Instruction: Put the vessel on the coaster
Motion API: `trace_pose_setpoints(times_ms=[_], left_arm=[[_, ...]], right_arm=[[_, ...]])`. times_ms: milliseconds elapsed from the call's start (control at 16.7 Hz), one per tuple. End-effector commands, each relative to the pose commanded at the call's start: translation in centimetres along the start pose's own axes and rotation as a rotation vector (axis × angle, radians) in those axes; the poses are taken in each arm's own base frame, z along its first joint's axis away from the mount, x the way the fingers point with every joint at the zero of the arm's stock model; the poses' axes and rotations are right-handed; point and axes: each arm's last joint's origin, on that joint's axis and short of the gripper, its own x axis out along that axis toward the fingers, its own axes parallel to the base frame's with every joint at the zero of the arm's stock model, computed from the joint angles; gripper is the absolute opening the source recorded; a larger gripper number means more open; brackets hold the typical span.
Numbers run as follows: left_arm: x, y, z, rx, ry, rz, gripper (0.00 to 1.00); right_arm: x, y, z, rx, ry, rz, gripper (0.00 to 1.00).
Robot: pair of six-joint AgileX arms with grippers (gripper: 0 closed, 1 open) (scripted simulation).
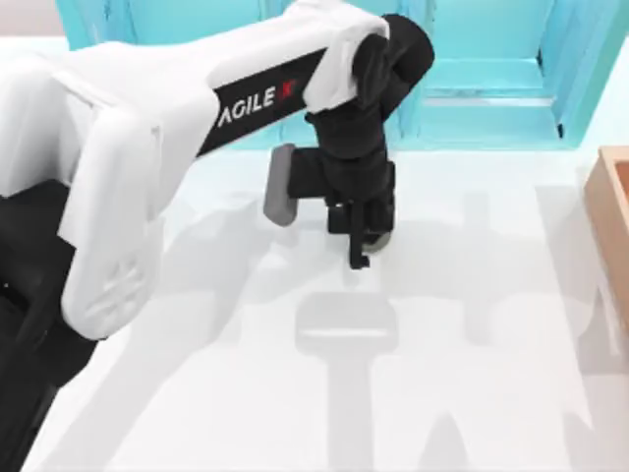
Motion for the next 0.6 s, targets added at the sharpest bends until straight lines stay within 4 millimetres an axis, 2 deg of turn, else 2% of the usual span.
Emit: trace_pose_setpoints(times_ms=[180, 300, 420, 600], left_arm=[[-1.8, -2.6, 7.5, 0.11, -0.04, 0.002, 0.0], [-3.1, -3.5, 13.2, 0.214, -0.07, 0.02, 0.0], [-4.5, -3.3, 18.9, 0.343, -0.096, 0.057, 0.0], [-6.5, -1.3, 26.8, 0.57, -0.111, 0.135, 0.0]], right_arm=[[0.0, 0.0, 0.0, 0.0, 0.0, 0.0, 1.0], [0.0, 0.0, 0.0, 0.0, 0.0, 0.0, 1.0], [0.0, 0.0, 0.0, 0.0, 0.0, 0.0, 1.0], [0.0, 0.0, 0.0, 0.0, 0.0, 0.0, 1.0]])
